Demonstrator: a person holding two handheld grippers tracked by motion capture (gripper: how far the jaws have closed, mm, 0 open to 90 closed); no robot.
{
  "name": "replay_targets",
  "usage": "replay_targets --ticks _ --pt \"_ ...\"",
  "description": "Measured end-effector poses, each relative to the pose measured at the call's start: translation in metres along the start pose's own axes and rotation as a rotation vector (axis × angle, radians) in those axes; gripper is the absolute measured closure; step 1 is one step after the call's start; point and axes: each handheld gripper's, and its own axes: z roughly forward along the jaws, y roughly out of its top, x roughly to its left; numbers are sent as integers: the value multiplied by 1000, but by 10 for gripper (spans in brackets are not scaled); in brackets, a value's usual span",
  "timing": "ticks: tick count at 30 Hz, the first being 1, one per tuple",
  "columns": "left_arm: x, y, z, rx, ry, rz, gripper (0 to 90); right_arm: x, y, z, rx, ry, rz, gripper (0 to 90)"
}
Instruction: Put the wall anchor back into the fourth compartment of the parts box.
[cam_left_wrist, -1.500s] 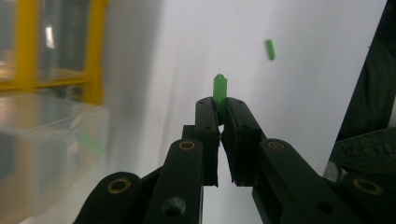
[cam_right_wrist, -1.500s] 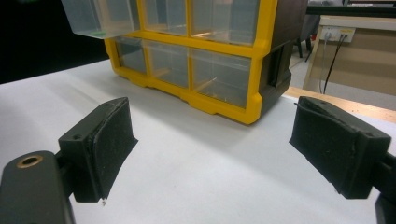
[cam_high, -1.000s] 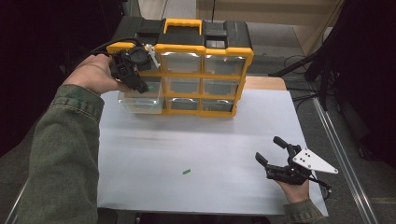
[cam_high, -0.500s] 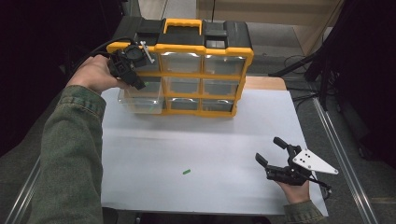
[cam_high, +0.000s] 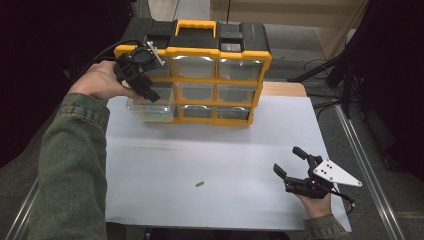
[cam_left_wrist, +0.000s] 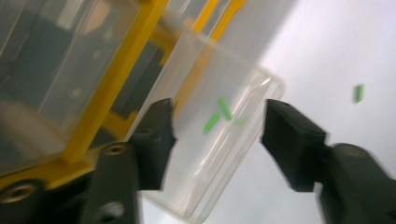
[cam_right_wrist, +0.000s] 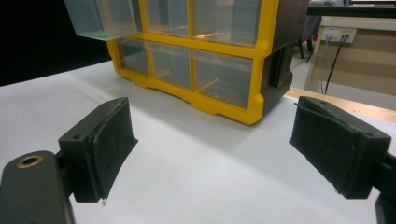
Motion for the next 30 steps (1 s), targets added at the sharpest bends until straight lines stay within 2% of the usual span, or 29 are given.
replay_targets --ticks 2,4,6,9,11,14,15,16,22,26,28,29,30 --pt "0 -2 1 -12 -11 -4 405 0 0 0 -2 0 1 132" --pt "-2 -3 4 13 -2 -8 405 -1 0 0 -2 -1 0 132" --pt "-6 -3 7 39 12 8 405 -1 0 0 -3 -1 0 132" --pt "-18 2 7 49 18 38 405 0 0 0 1 -1 0 132" --pt "-30 6 7 58 39 51 406 0 0 0 -2 -1 2 132" --pt "-52 9 13 62 24 90 407 -1 0 -1 -2 -1 2 132" --pt "-66 9 20 80 31 93 406 -1 1 -1 -3 -1 3 132" --pt "-66 9 20 80 31 93 406 -1 1 -1 -3 -1 3 132" --pt "-98 4 45 95 28 72 407 0 1 0 -6 2 3 132" --pt "-121 3 64 120 61 64 407 0 1 0 -9 1 0 132" --pt "-132 1 76 120 43 64 407 0 1 0 -7 2 2 132" --pt "-141 -1 89 112 10 68 407 0 1 0 -6 5 3 132" --pt "-141 -1 89 112 10 68 407 0 1 0 -6 5 3 132"
